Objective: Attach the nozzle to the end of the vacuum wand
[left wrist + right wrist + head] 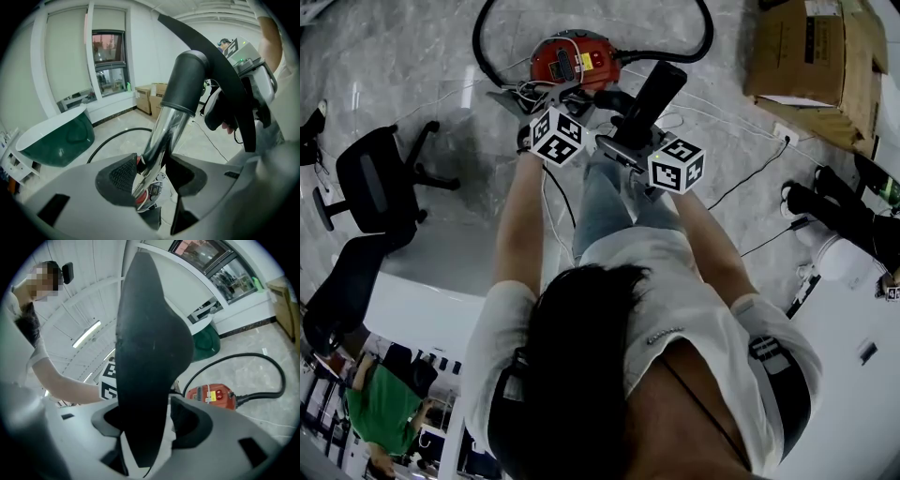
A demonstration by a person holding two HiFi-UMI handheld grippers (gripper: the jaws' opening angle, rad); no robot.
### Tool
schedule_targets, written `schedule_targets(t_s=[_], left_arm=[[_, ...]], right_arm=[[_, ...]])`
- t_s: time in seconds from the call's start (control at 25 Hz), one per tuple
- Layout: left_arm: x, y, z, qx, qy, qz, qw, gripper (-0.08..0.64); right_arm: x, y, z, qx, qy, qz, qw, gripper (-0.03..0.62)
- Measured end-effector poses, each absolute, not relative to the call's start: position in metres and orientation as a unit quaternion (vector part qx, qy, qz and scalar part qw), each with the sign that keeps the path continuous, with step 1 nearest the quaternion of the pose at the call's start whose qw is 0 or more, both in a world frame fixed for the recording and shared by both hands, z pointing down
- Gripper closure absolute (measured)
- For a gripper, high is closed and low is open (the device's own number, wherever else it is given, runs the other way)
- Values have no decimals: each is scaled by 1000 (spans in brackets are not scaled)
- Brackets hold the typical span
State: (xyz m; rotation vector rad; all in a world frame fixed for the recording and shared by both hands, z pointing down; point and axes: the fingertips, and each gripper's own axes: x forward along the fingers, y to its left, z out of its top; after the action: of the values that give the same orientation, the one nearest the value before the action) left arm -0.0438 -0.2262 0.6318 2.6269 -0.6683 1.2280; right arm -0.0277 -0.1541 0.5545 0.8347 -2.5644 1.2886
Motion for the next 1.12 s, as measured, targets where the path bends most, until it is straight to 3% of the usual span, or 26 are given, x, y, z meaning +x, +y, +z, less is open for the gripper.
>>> schedule_targets(t_s=[0.56, 0.76, 1.12], left_arm=[[-43, -224, 637, 875, -251, 400, 106, 370], [-43, -223, 637, 876, -263, 375, 151, 337], [-44, -216, 637, 869, -275, 376, 165, 279]], right_arm=[[-24, -145, 568, 272, -848, 439, 114, 279], [-17, -150, 570, 290, -840, 442, 118, 259], [-12, -149, 574, 305, -834, 438, 137, 245]])
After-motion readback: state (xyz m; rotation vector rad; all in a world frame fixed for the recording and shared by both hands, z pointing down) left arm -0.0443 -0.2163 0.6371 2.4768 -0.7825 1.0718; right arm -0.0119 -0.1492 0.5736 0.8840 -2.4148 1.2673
